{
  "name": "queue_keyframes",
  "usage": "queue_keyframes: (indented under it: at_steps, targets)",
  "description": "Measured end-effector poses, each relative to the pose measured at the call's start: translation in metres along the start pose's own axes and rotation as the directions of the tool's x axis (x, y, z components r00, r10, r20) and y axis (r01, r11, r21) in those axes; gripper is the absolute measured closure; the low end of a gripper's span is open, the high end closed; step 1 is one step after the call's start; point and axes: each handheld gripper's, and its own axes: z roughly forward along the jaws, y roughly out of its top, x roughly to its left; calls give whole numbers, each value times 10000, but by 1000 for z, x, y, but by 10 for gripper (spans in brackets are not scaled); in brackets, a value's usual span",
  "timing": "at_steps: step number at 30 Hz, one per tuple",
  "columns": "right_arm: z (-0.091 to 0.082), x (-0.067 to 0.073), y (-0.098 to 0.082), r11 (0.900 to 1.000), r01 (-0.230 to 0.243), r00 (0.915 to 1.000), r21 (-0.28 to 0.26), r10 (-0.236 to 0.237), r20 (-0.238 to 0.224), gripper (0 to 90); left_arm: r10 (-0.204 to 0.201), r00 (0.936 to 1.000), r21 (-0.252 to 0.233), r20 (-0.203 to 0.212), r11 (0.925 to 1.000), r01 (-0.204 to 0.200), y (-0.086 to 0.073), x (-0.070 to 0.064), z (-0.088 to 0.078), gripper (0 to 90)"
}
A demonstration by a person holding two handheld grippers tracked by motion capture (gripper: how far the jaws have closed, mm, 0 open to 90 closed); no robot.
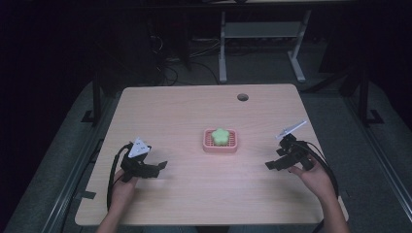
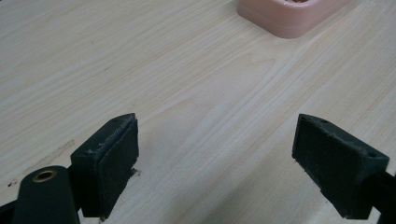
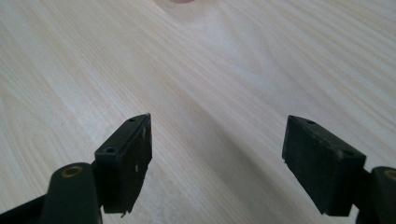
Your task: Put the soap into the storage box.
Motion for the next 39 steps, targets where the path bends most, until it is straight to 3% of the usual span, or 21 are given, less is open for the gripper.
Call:
queue_keyframes:
  at_steps: [20, 30, 39]
  targets:
    - [-1, 6, -37, 9992, -202, 9998, -348, 203, 41, 236, 40, 10000, 33, -11, 10000, -40, 0, 0, 1, 144]
    - [-3, 10, -62, 9950, -523, 9986, -850, 531, 65, 236, 59, 10000, 130, -8, 9999, -59, 0, -1, 2, 144]
    - [-6, 24, -82, 9899, -292, 9978, -1387, 371, 551, 212, 57, 10000, 176, -6, 9998, -57, -1, -1, 3, 144]
